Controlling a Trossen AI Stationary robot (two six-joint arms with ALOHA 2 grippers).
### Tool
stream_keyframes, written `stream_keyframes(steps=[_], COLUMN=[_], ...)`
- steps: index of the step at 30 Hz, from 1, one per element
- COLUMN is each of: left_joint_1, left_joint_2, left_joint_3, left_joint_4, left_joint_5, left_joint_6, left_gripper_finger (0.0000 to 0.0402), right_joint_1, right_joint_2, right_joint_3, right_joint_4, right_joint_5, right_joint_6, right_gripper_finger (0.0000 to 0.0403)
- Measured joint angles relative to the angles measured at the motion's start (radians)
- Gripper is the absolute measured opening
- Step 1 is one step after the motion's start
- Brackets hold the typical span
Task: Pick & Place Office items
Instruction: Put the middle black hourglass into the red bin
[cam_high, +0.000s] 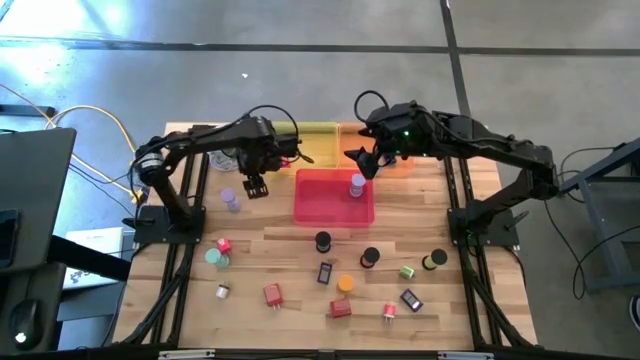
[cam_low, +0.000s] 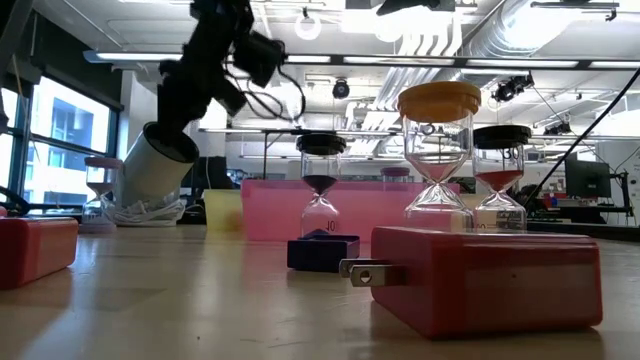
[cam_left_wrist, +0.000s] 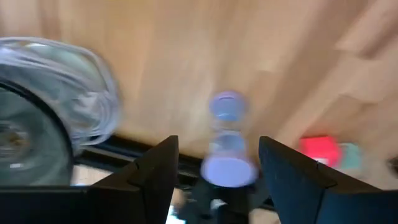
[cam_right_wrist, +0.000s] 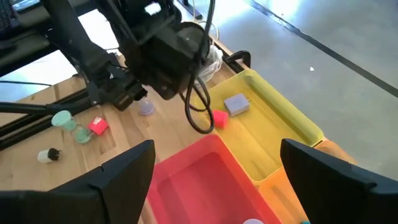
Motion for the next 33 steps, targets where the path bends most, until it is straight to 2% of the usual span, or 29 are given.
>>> stream_keyframes(steps=[9,13,20,22,25,29,33], left_joint_1=[-0.065,-0.123,-0.245,-0.279,-0.326,-0.371,-0.41], left_joint_2=[-0.292,-0.447,-0.664,-0.704,-0.742,-0.747,-0.723], left_joint_3=[0.005,0.007,0.008,0.008,0.008,0.008,0.008], left_joint_4=[0.013,0.079,0.217,0.242,0.269,0.268,0.269], left_joint_5=[-0.012,0.006,0.092,0.112,0.121,0.096,0.086], left_joint_6=[-0.092,-0.155,-0.279,-0.277,-0.28,-0.311,-0.256], left_gripper_finger=[0.0214,0.0214,0.0214,0.0214,0.0214,0.0214,0.0214], right_joint_1=[0.026,0.025,0.026,0.026,0.026,0.026,0.025], right_joint_2=[-0.033,-0.063,-0.051,-0.038,-0.008,0.022,0.042], right_joint_3=[0.0,0.0,0.0,0.0,0.0,0.0,0.0], right_joint_4=[-0.031,-0.031,-0.039,-0.038,-0.039,-0.041,-0.041], right_joint_5=[0.0,-0.009,-0.224,-0.293,-0.341,-0.348,-0.343], right_joint_6=[0.057,0.063,0.039,0.029,0.036,0.054,0.062], right_gripper_finger=[0.0335,0.0335,0.0335,0.0335,0.0335,0.0335,0.0335])
